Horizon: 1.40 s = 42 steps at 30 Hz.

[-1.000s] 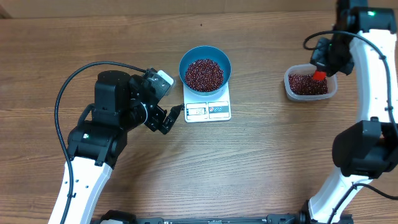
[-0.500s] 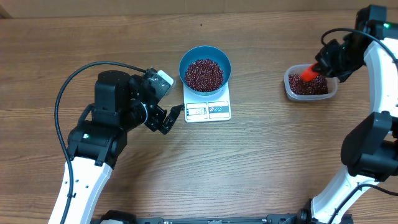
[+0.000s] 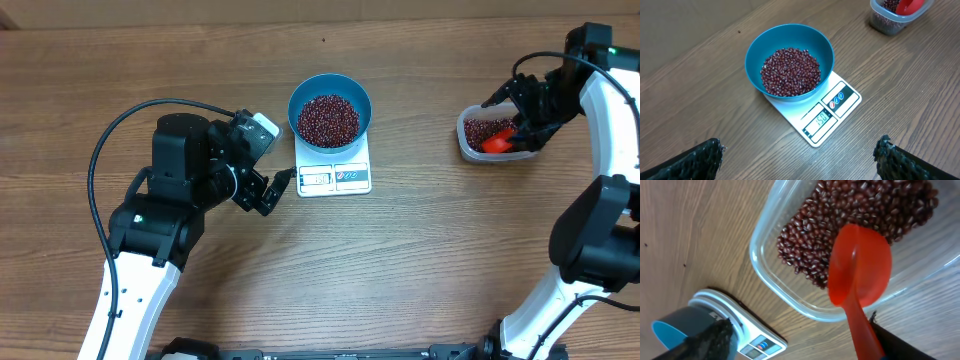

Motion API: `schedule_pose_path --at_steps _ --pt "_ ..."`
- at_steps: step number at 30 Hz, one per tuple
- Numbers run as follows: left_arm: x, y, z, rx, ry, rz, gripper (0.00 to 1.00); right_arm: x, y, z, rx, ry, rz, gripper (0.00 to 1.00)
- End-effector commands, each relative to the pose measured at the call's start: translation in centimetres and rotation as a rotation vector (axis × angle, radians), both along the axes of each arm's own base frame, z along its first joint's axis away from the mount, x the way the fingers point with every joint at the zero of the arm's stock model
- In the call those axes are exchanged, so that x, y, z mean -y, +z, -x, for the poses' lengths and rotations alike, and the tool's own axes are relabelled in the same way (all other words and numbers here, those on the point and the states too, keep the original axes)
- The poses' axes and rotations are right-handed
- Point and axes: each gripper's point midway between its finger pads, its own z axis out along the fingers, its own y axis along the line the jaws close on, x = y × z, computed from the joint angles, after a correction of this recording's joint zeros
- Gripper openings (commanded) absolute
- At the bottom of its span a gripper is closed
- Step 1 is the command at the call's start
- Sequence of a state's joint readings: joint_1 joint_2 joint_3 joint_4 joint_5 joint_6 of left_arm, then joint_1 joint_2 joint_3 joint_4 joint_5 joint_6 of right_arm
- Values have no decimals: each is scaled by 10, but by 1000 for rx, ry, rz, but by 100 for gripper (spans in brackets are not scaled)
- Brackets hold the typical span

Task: Scoop item into bowl and weigh 150g on scale
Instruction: 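Lower the scoop into the bean tub and open the right gripper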

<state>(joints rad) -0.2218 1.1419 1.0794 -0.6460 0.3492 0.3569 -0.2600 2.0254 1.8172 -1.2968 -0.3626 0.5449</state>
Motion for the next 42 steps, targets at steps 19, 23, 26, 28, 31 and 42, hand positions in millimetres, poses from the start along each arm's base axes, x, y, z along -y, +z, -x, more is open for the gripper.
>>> schedule_pose_path --at_steps 19,23,26,28,31,42 --pt "0 0 0 -10 3 17 100 5 -20 40 -119 137 30 100" --pt "0 0 0 -10 3 17 100 5 -22 41 -109 175 35 100" --pt "0 0 0 -10 3 17 100 5 -20 44 -110 199 33 100" --pt "0 -1 0 -11 3 17 100 7 -13 51 -139 191 22 100" --pt "0 0 0 -10 3 17 99 19 -1 60 -163 170 37 100" --pt "0 0 0 -10 3 17 100 40 53 63 -52 158 94 100"
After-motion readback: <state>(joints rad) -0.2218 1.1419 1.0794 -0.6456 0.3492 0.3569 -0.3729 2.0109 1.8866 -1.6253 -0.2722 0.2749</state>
